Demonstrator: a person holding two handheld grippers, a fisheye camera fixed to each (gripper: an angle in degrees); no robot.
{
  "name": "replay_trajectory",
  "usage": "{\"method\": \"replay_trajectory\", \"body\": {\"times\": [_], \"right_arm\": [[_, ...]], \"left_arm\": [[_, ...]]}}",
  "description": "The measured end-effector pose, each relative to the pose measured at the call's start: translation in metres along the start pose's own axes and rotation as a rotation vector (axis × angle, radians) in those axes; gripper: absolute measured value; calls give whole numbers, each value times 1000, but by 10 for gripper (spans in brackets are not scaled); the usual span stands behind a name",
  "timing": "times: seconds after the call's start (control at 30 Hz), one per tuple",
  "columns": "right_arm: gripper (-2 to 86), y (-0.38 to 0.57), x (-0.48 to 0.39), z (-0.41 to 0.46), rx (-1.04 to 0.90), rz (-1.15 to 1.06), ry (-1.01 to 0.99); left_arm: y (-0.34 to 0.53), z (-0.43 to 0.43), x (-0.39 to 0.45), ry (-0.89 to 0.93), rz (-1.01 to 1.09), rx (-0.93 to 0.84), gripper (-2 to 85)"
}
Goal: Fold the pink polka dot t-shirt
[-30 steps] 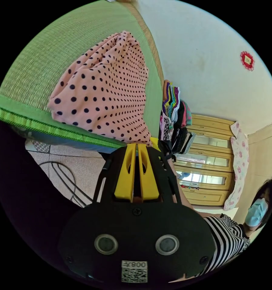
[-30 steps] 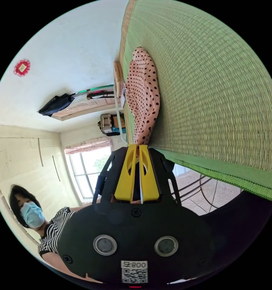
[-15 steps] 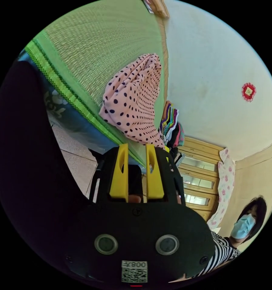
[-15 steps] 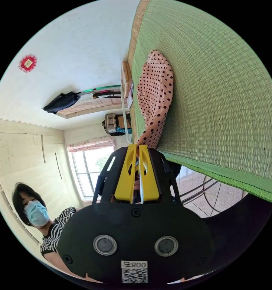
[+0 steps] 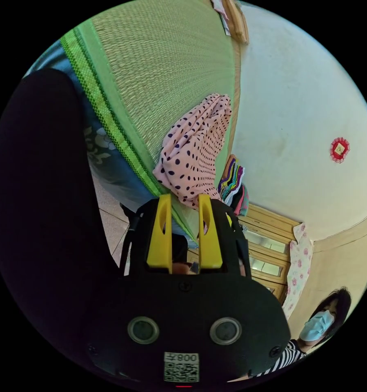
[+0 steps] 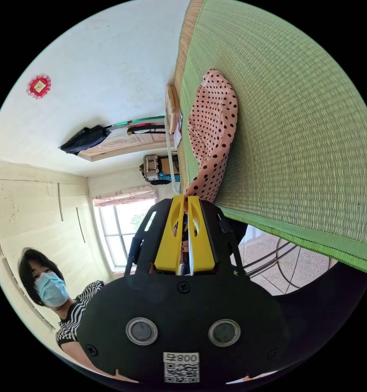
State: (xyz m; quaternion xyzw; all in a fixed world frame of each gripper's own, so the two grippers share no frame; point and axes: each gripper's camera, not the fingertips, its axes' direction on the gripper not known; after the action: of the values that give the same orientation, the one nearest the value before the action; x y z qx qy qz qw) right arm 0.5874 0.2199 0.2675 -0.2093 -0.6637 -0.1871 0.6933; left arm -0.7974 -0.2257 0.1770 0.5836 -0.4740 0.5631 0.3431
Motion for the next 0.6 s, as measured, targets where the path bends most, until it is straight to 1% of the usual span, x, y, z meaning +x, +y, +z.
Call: {"method": "replay_trajectory", "body": {"times": [0.43,0.6], "right_arm": [[11,6,-10,3,8,0,-20],[12,10,-16,1,12,0,-23]], "left_arm": [[-1,-19,11,51,-28,76,99],[-2,-23,9,19,-69,140,95]]}}
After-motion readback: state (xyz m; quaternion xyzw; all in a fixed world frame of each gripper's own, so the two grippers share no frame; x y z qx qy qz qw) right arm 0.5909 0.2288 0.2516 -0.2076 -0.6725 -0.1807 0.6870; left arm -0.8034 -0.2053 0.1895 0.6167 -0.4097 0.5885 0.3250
